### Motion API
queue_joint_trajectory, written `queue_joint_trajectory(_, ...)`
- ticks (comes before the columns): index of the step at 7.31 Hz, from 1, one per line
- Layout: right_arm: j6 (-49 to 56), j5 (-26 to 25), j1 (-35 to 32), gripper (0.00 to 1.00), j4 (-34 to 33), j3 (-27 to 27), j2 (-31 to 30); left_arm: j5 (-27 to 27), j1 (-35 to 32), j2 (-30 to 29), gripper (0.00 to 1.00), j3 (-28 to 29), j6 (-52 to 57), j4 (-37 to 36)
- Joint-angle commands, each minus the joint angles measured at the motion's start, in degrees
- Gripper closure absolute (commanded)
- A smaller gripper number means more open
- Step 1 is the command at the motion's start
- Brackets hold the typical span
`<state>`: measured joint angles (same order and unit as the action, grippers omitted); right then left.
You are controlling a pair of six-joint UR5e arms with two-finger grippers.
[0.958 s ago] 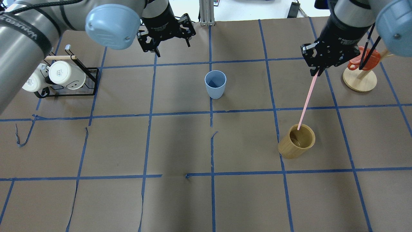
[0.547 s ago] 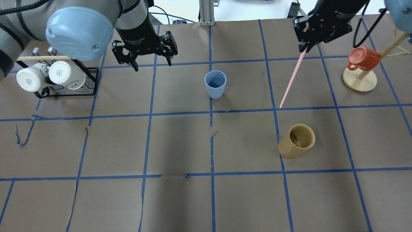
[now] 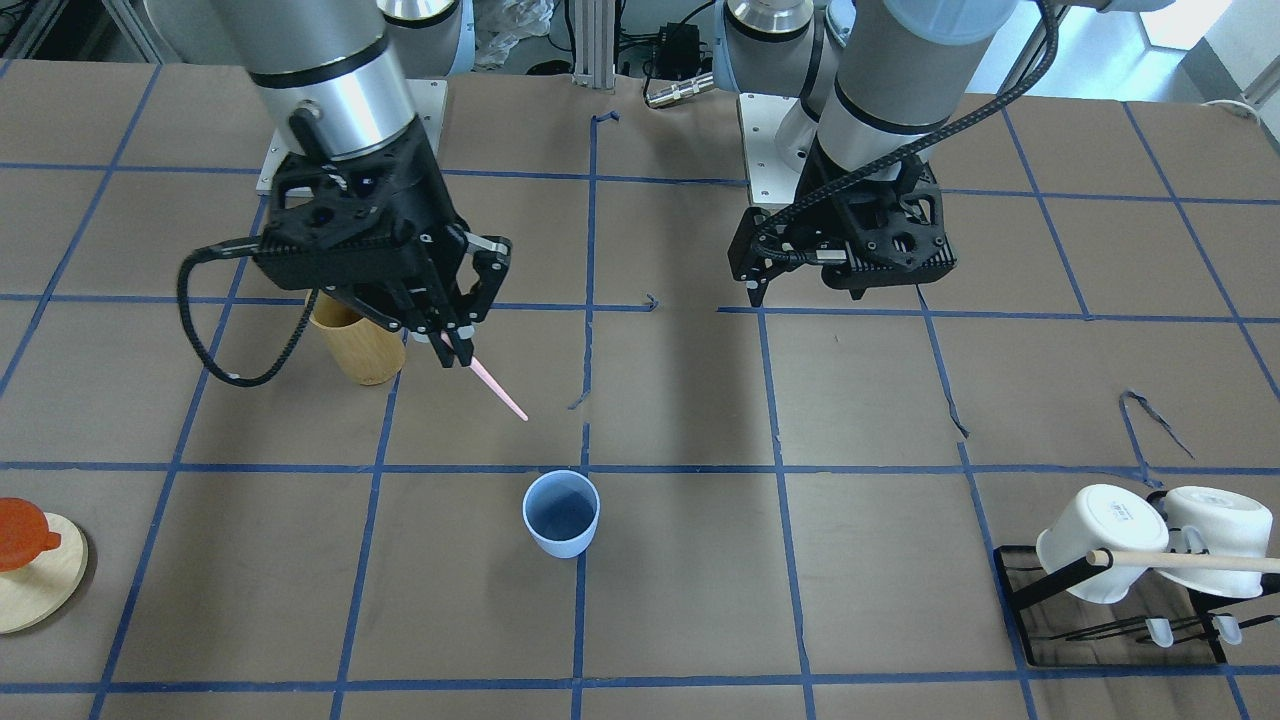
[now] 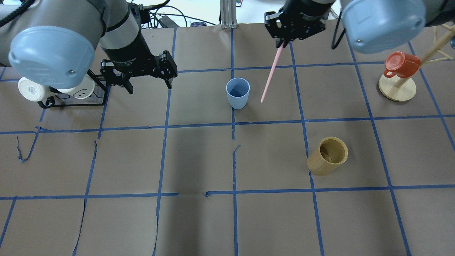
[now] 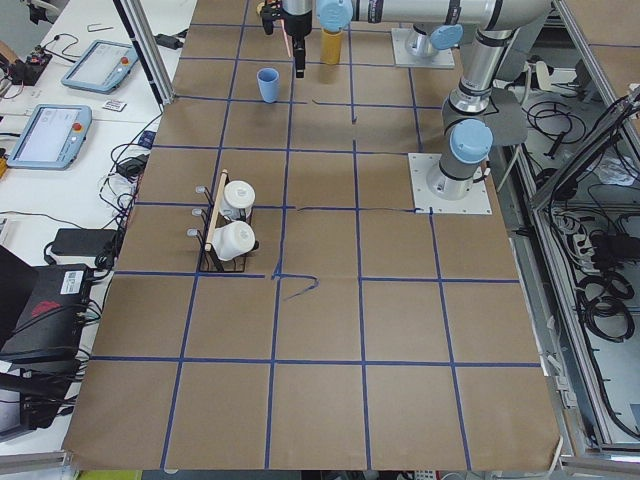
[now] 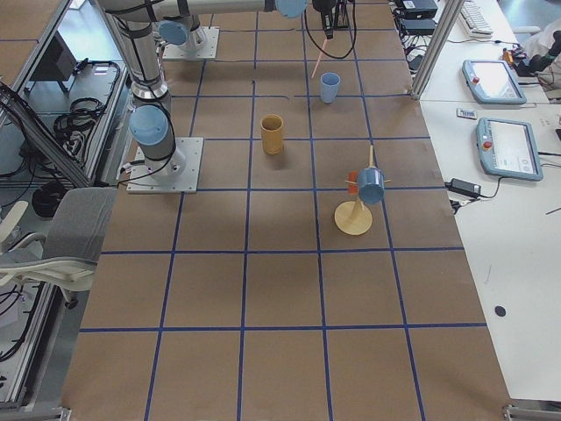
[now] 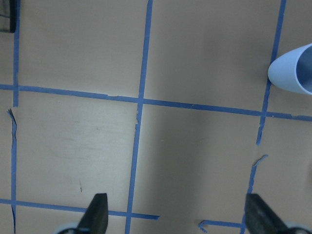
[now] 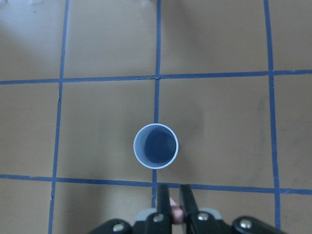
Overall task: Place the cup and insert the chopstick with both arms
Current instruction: 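Carry the chopstick over the blue cup and lower it inside with the right gripper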
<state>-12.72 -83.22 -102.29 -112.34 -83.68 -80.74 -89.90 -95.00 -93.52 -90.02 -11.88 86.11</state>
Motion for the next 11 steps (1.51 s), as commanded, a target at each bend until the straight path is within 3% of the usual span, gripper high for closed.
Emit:
queue_joint_trajectory(1, -2.0, -2.3, -3.1, 1.0, -5.2, 0.0, 1.9, 0.0, 0.4, 0.1, 0.0, 0.1, 0.3, 0.1)
queue_joint_trajectory(6, -1.9, -4.6, -3.1, 0.97, -13.9, -0.5, 5.1, -0.1, 0.3, 0.0, 0.0, 0.2, 0.3, -0.1)
queue_joint_trajectory(8, -2.2, -4.8, -3.1, 0.81, -13.9, -0.8, 5.2, -0.1, 0.3, -0.1, 0.0, 0.3, 0.3, -0.1)
queue_joint_trajectory(9, -2.1, -4.8, -3.1, 0.59, -14.0, -1.3, 5.2, -0.1, 0.3, -0.1, 0.0, 0.3, 0.3, -0.1)
queue_joint_trajectory(11, -2.4, -4.8, -3.0, 0.41, -14.2, -1.7, 5.2, -0.1, 0.4, -0.1, 0.0, 0.3, 0.3, -0.1)
